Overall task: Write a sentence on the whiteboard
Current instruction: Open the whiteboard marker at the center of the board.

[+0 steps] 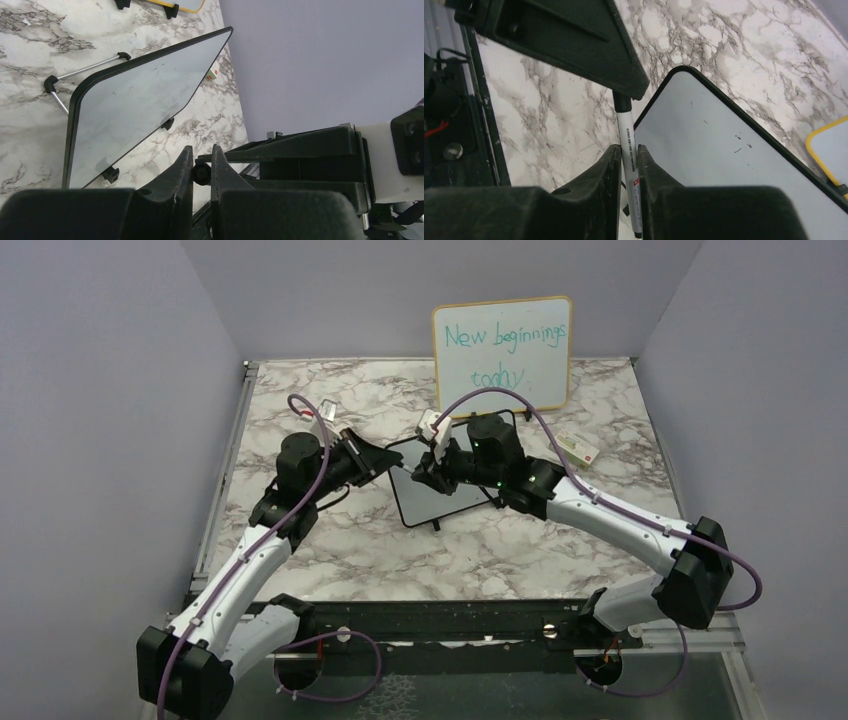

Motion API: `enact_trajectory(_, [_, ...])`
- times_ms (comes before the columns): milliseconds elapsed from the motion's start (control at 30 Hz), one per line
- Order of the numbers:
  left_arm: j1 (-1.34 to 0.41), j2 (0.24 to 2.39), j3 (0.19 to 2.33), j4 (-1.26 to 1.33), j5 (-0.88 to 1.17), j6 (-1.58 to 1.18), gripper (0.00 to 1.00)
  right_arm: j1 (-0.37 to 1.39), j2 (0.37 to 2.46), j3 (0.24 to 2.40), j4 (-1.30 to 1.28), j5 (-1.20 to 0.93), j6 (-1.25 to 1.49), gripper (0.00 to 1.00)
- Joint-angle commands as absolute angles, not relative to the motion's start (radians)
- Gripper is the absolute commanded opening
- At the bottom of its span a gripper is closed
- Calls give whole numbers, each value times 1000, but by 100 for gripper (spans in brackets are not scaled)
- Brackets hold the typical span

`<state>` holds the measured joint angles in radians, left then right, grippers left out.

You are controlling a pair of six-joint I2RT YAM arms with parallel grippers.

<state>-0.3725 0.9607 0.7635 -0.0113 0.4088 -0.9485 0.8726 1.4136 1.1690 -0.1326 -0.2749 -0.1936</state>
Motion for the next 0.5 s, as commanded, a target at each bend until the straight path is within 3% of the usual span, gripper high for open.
enact_trajectory(0, [-371, 893, 692, 74, 356, -1040, 0, 882, 1371, 1129, 68, -231, -71, 25])
enact_trajectory(200, [-370, 818, 629, 123, 280, -1114, 0, 881, 1321, 1070, 161, -112, 87, 48])
enact_trajectory(300, [-370, 785, 597, 153, 252, -1160, 0, 880, 1265, 1009, 214, 17, 186, 79])
enact_trajectory(333, [-370, 777, 583, 171, 248, -1180, 0, 879, 1248, 988, 234, 36, 203, 97])
enact_trajectory(467, [-370, 756, 528, 252, 239, -1244, 0, 877, 1200, 948, 259, 73, 227, 100])
